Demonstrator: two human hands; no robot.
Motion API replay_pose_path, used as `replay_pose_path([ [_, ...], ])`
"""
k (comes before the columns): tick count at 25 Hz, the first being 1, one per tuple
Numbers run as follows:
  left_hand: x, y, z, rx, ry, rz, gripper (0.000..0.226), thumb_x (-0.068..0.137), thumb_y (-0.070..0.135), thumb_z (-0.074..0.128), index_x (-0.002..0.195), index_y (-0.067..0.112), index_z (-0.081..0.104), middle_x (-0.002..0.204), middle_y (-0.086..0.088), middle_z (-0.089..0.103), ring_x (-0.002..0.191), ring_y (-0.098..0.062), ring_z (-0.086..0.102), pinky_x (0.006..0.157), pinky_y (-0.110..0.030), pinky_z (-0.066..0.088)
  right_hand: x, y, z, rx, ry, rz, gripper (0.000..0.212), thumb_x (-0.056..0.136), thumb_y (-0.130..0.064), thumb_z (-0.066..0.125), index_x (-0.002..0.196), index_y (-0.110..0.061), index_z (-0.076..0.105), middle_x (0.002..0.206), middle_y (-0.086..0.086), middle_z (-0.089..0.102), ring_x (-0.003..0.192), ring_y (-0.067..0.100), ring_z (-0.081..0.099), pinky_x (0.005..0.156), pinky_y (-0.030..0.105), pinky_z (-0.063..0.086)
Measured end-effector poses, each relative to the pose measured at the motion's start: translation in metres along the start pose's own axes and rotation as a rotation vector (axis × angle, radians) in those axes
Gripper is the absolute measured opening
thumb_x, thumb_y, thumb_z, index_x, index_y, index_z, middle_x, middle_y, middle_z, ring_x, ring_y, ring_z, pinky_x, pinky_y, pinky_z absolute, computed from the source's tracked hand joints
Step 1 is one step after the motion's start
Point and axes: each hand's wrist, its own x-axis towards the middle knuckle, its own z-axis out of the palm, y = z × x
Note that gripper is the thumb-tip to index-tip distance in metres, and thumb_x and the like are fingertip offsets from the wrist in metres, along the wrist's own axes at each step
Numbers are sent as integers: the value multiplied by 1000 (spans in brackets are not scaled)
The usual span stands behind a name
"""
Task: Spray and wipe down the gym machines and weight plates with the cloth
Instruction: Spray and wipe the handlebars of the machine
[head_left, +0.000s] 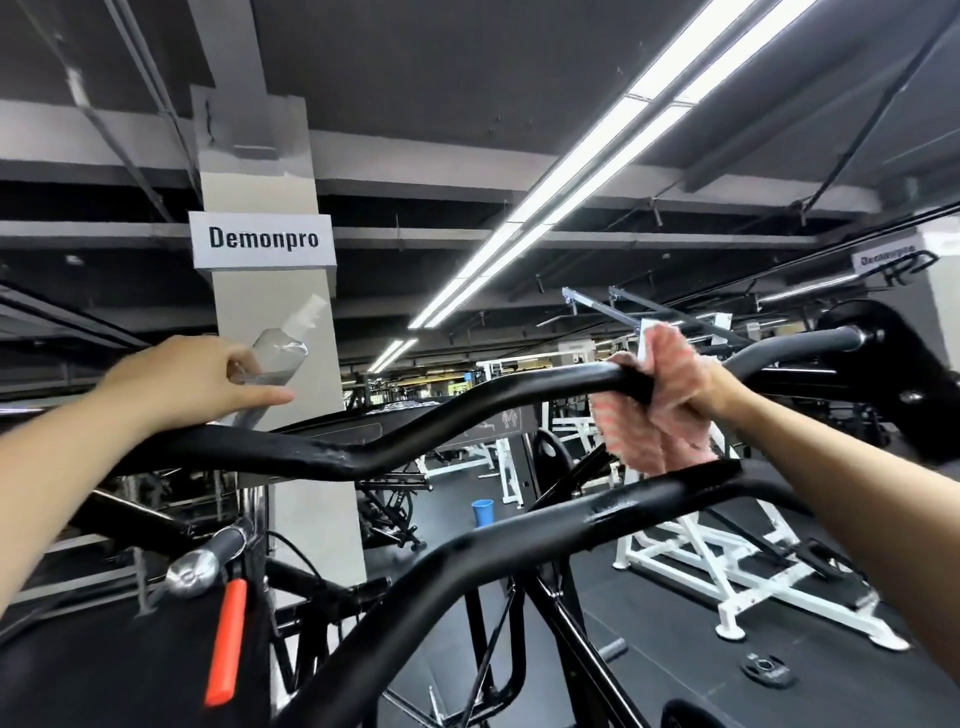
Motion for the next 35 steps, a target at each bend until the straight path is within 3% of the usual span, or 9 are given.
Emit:
replay_pose_path([
  [4, -2, 5, 1, 43, 56, -43, 44, 66, 74, 58, 85, 34, 60, 90, 7, 58, 85, -17, 50, 77, -31, 43, -15, -53, 17, 355, 46, -58, 40, 97, -45, 41, 81, -17, 64, 68, -7, 61, 71, 12, 56, 69, 25, 42],
  [9, -8, 7, -3, 21, 115, -80, 44, 74, 70, 58, 92, 29, 60, 93, 6, 55, 95, -21, 53, 74, -29, 38, -58, -159, 48, -266, 61, -335, 46, 102, -42, 28, 65, -21, 47, 78, 9, 59, 82, 26, 58, 71, 30, 35],
  [13, -9, 6, -2, 44, 29, -84, 46, 75, 72, 54, 90, 29, 58, 93, 2, 54, 90, -22, 52, 71, -28, 36, -86, -215, 90, -214, -105, -420, 35, 103, -30, 32, 74, -18, 47, 71, 3, 52, 69, 20, 53, 58, 28, 33],
  [18, -4, 4, 2, 72, 58, -61, 36, 85, 55, 55, 95, 20, 57, 93, 1, 58, 84, -23, 53, 64, -27, 34, -98, -241, 151, 1072, -292, 18, 46, 101, -39, 32, 92, -7, 63, 85, 7, 66, 82, 21, 62, 86, 37, 48],
  [20, -5, 6, 2, 66, 61, -64, 44, 86, 60, 49, 96, 18, 55, 91, -1, 56, 81, -22, 51, 57, -26, 31, -95, -236, 158, 1250, -330, 73, 47, 102, -37, 32, 110, 3, 57, 101, 12, 67, 92, 22, 63, 92, 40, 48],
  [24, -10, 10, 1, 87, 91, -47, 51, 88, 61, 46, 109, 15, 55, 100, -3, 56, 97, -24, 56, 66, -29, 32, -104, -234, 158, 488, -275, -239, 51, 89, -48, 54, 125, -13, 59, 133, 3, 55, 124, 17, 50, 108, 43, 36],
  [28, -13, 13, -1, 124, 103, -53, 54, 89, 62, 44, 109, 14, 56, 94, -2, 54, 84, -20, 49, 51, -25, 26, -112, -250, 148, -143, -263, -379, 86, 71, -68, 61, 144, -31, 34, 150, -3, 35, 141, 21, 25, 117, 42, 15],
  [31, -12, 12, -1, 128, 121, -39, 50, 90, 60, 44, 107, 14, 56, 87, 0, 50, 80, -19, 47, 49, -24, 23, -111, -269, 153, -301, -283, -267, 86, 68, -75, 59, 139, -31, 39, 129, -3, 57, 124, 22, 49, 91, 33, 39],
  [35, -9, 11, 2, 132, 93, -3, 53, 90, 60, 45, 113, 14, 55, 102, -4, 57, 94, -22, 54, 59, -27, 31, -115, -267, 159, -448, -114, -364, 51, 81, -59, 59, 116, -22, 57, 92, -2, 60, 95, 23, 62, 64, 28, 38],
])
